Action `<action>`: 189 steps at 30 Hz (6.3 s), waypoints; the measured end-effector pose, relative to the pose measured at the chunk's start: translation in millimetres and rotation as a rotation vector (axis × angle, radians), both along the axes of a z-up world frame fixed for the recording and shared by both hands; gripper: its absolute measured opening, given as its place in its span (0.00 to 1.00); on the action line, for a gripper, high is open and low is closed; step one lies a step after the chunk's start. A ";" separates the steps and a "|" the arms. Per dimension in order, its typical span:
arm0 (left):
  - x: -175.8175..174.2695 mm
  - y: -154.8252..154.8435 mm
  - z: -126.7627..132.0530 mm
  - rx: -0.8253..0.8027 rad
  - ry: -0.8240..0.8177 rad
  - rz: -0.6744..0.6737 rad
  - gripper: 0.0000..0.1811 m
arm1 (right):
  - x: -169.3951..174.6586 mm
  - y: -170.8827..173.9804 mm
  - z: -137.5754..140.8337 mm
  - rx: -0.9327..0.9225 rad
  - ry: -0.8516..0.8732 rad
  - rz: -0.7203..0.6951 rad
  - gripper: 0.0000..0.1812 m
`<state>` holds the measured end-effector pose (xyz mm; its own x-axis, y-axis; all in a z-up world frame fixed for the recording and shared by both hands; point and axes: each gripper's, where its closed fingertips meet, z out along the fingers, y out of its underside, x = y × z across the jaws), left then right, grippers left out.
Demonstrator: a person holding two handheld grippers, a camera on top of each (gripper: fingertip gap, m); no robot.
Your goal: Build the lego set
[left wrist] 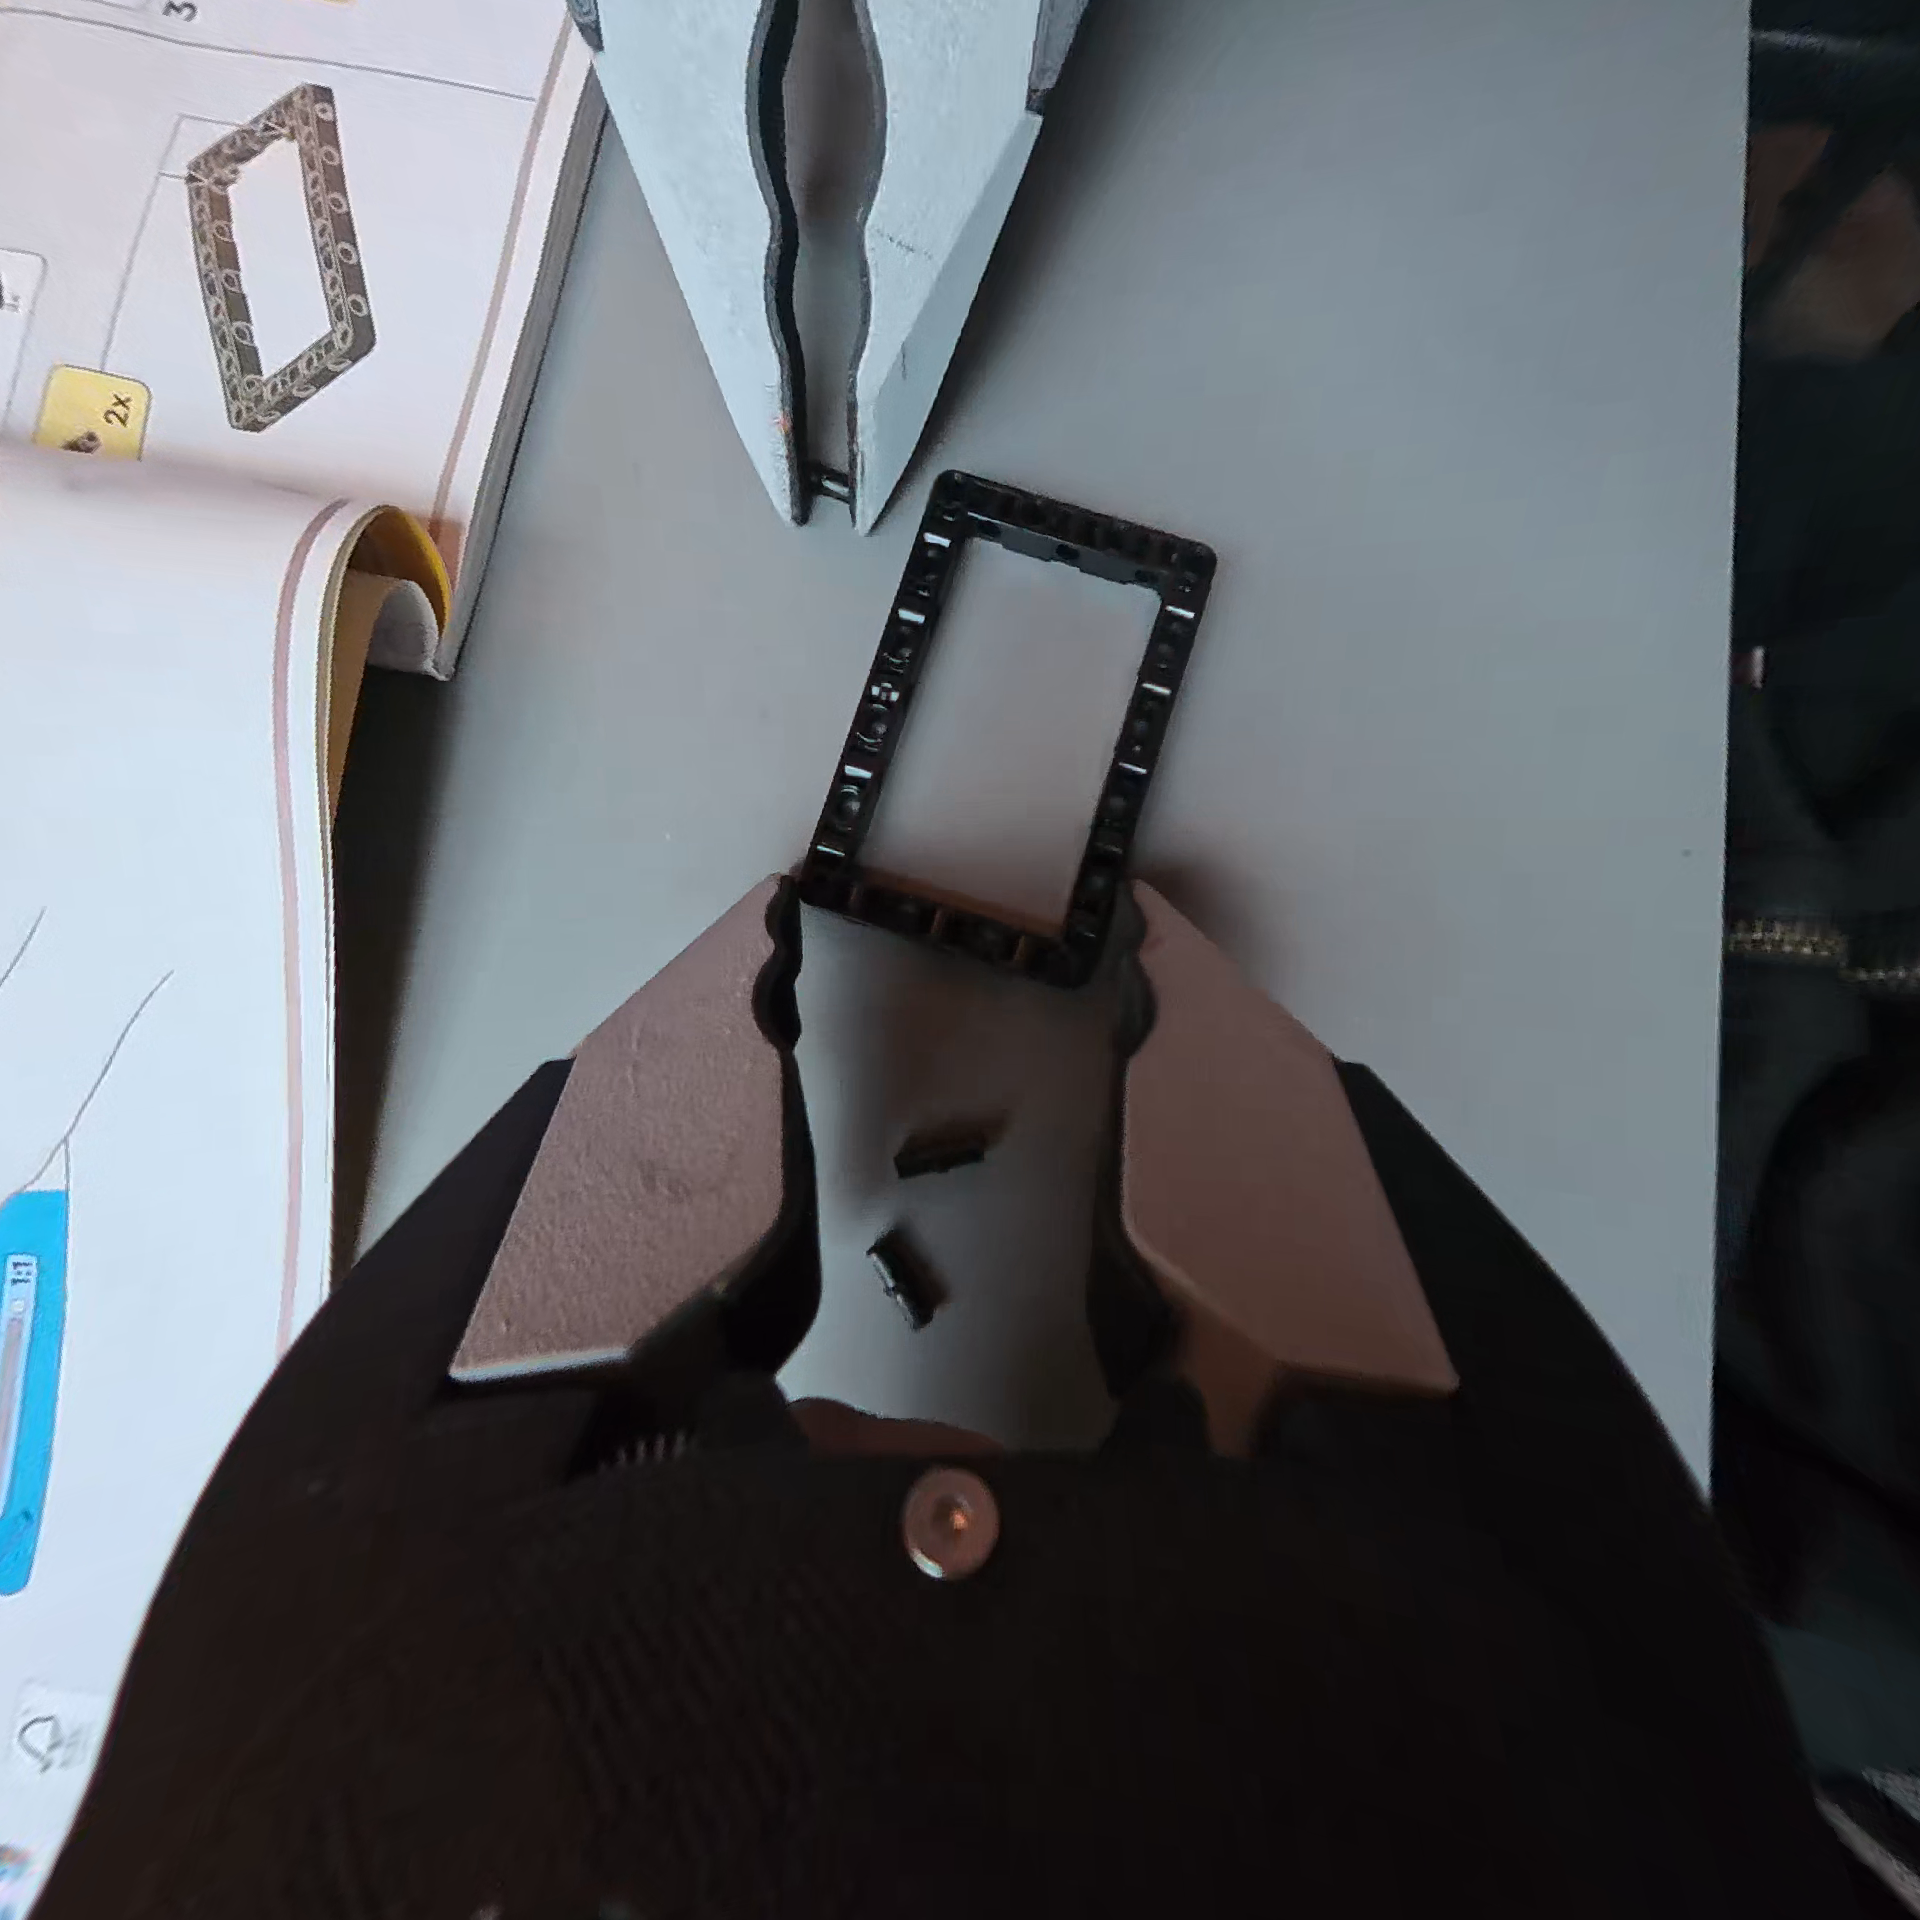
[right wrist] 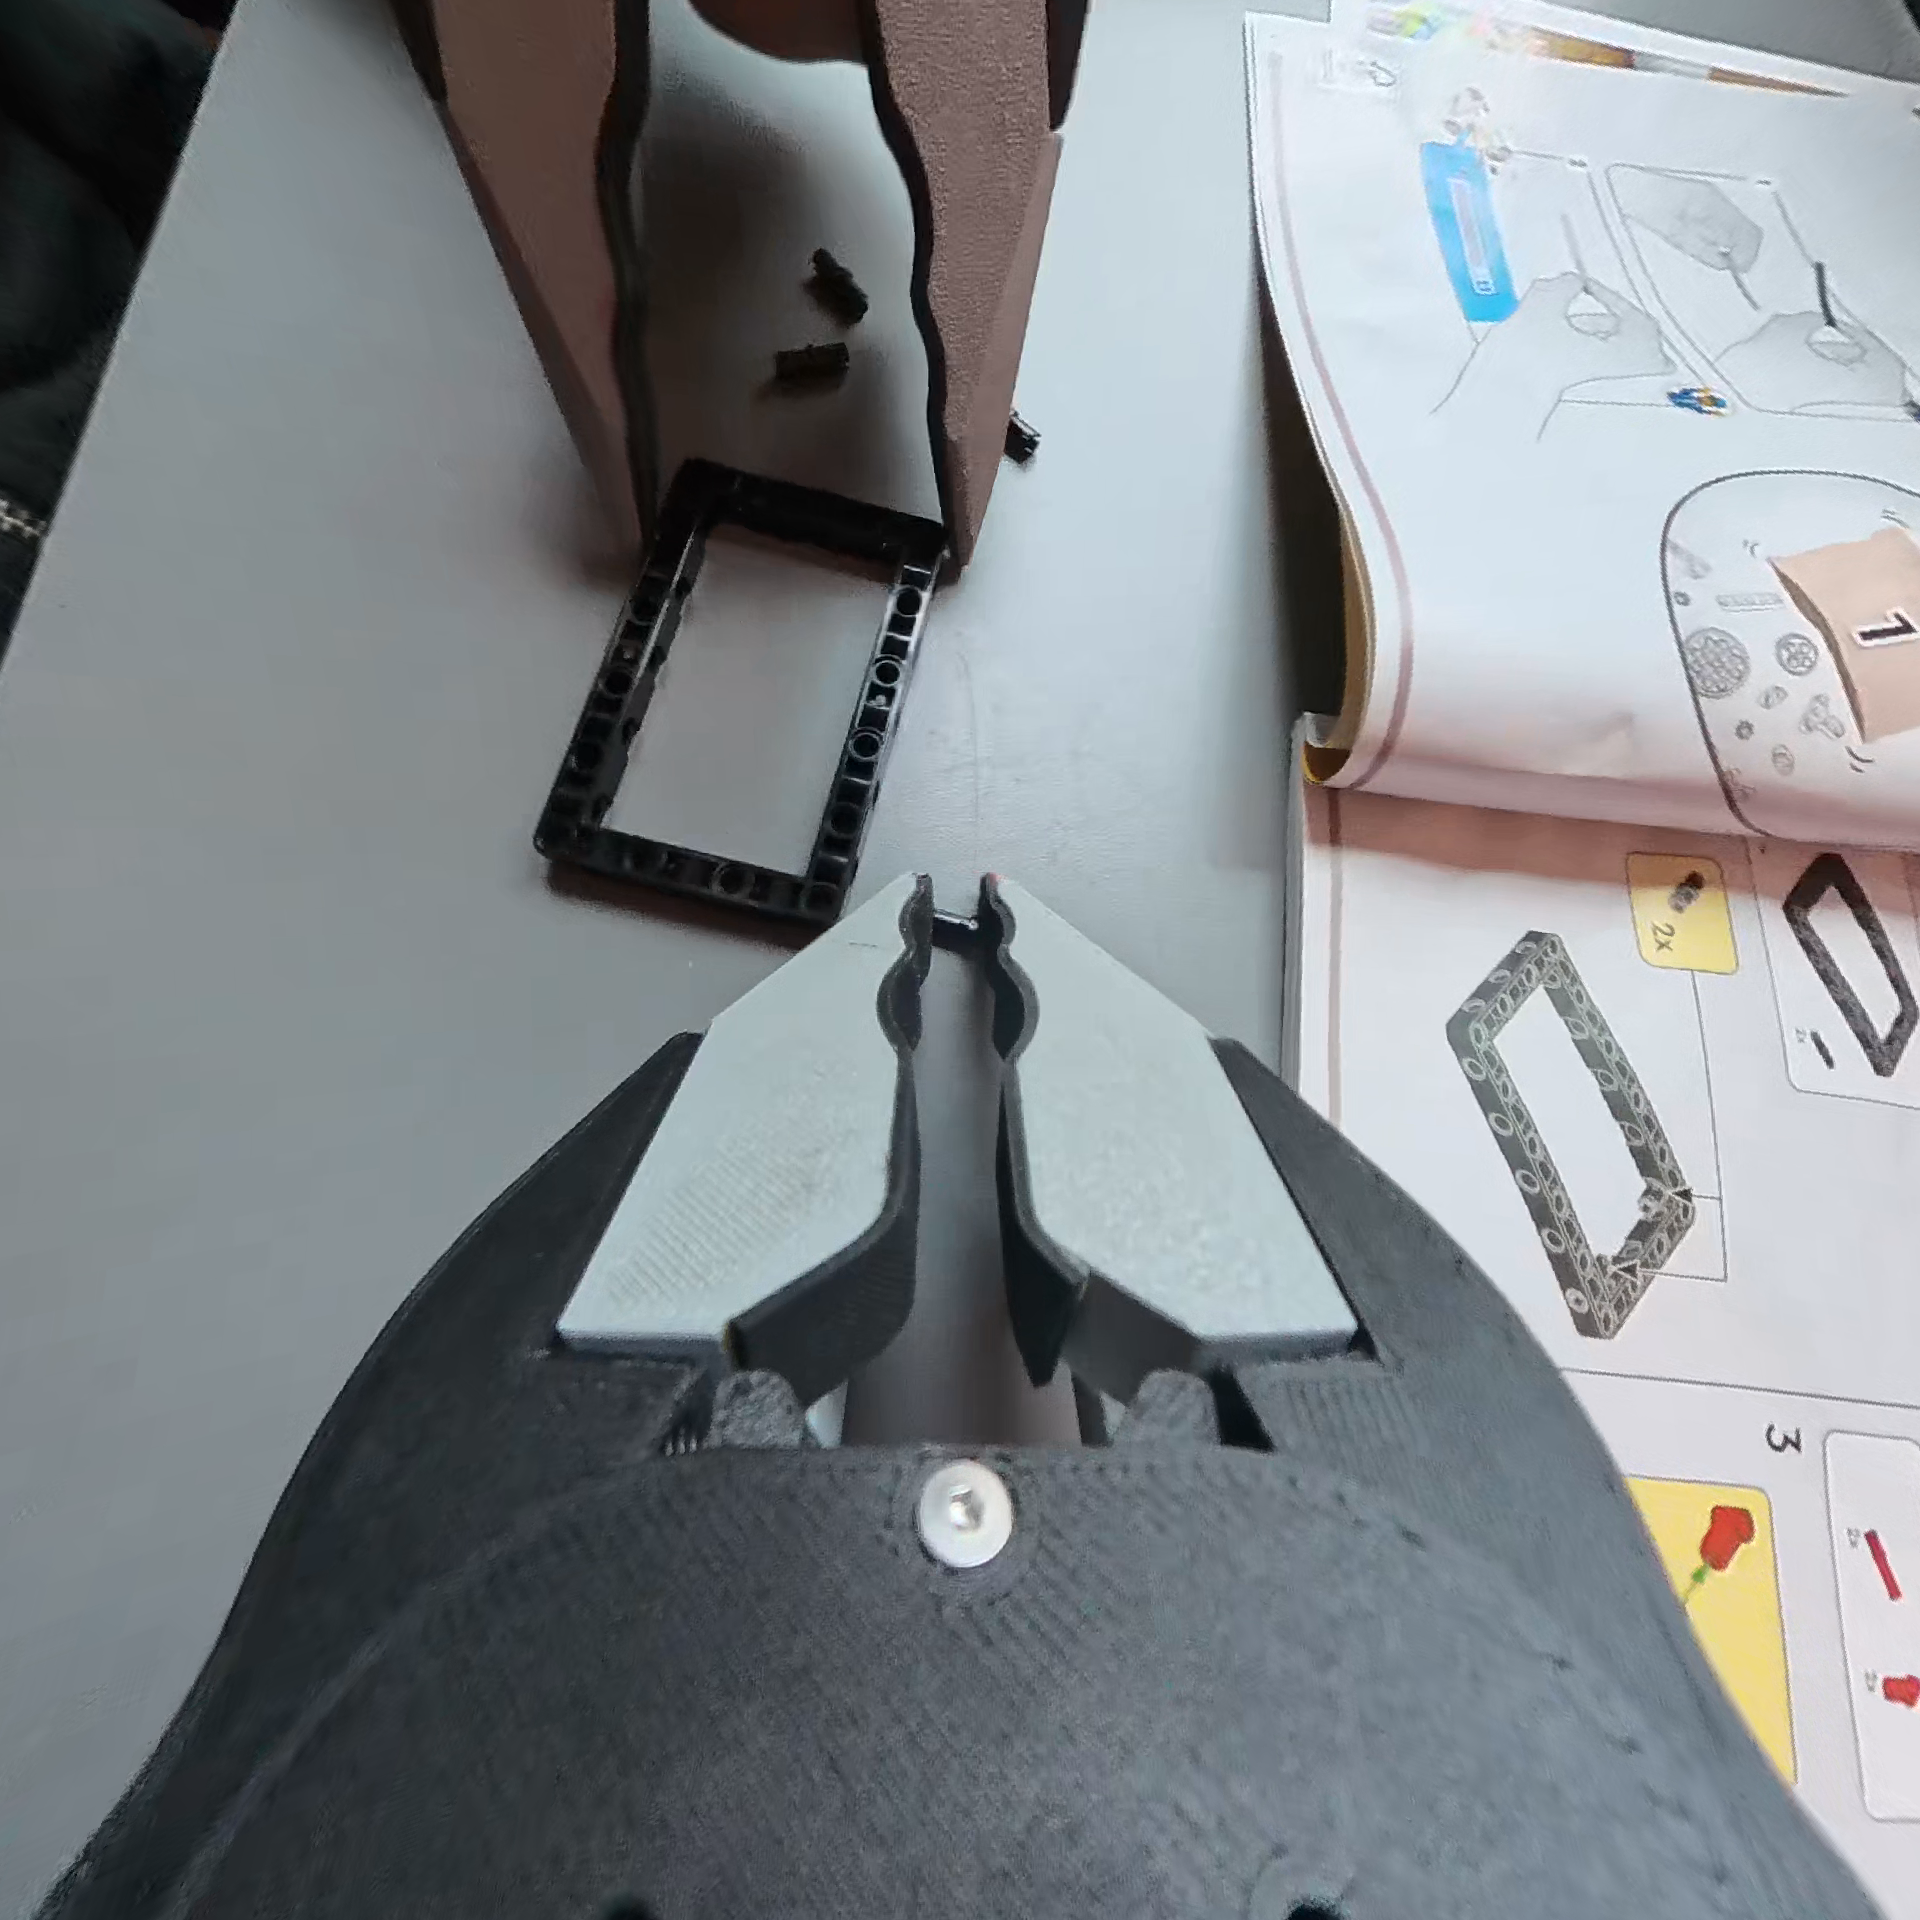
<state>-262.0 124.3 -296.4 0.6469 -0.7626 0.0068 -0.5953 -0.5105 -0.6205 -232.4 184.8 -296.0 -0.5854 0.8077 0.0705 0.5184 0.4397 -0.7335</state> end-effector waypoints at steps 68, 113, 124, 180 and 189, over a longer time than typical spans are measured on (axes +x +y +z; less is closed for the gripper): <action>3.7 -8.4 0.4 0.050 -0.057 -0.036 0.35 | 15.9 0.4 0.0 -0.021 -0.013 -0.032 0.00; 8.8 -6.9 0.6 0.055 -0.066 -0.019 0.31 | 13.0 -3.6 10.4 -0.065 0.019 -0.036 0.00; 9.0 -6.7 0.6 0.056 -0.068 -0.017 0.31 | 12.4 -6.8 12.1 -0.063 0.028 -0.027 0.00; 12.5 -13.7 57.5 0.143 -0.329 -0.075 0.35 | -1.3 21.9 59.9 -0.185 0.258 -0.182 0.03; 11.9 -14.4 54.0 0.143 -0.338 -0.073 0.34 | 0.7 30.1 22.8 -0.176 0.074 -0.219 0.07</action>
<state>-250.1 110.0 -242.4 0.5698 -0.8155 0.1012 -0.3761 -0.3683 -0.8503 -231.7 214.9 -273.3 -0.3944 0.9178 -0.0454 0.5288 0.1863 -0.8280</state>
